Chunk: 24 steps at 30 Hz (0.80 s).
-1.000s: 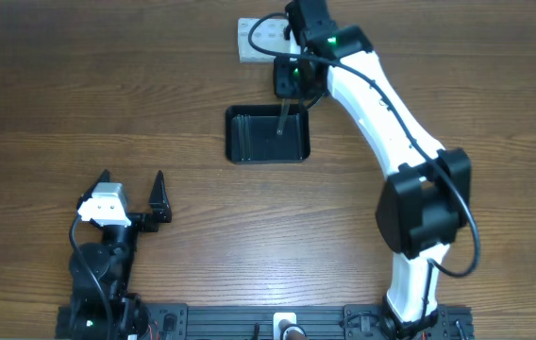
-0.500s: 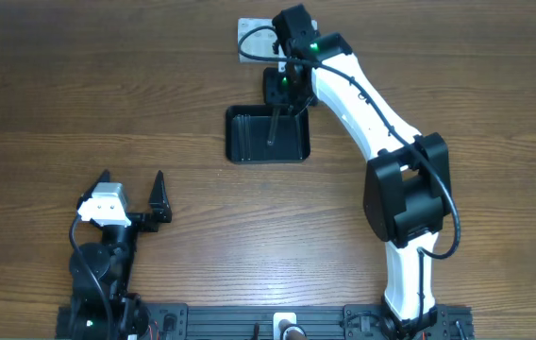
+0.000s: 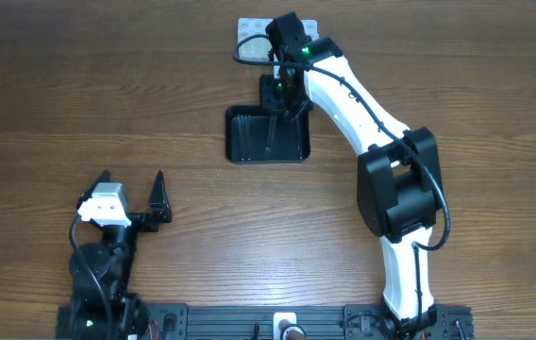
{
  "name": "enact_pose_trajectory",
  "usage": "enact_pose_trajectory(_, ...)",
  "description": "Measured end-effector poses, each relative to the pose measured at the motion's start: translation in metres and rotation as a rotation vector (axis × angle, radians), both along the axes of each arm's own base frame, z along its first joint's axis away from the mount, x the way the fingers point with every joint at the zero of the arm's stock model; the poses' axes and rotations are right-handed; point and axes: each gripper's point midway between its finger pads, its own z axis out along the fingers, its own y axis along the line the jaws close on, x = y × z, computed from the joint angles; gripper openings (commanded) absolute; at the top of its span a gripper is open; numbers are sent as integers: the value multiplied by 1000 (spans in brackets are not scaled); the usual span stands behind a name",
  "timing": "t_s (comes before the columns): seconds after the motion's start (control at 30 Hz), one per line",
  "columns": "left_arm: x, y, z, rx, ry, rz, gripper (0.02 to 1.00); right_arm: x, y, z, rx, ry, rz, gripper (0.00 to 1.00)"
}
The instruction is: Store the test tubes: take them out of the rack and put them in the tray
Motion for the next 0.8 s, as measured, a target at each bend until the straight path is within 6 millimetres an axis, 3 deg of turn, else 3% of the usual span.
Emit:
enact_pose_trajectory(0.33,0,0,0,0,0,0,1000,1,0,-1,-3,-3,-1,23)
enact_pose_trajectory(0.63,0,0,0,0,0,0,1000,-3,-2,-30,-27,53,-3,58)
enact_pose_trajectory(0.8,0,0,0,0,0,0,1000,-2,-1,-30,-26,52,-4,102)
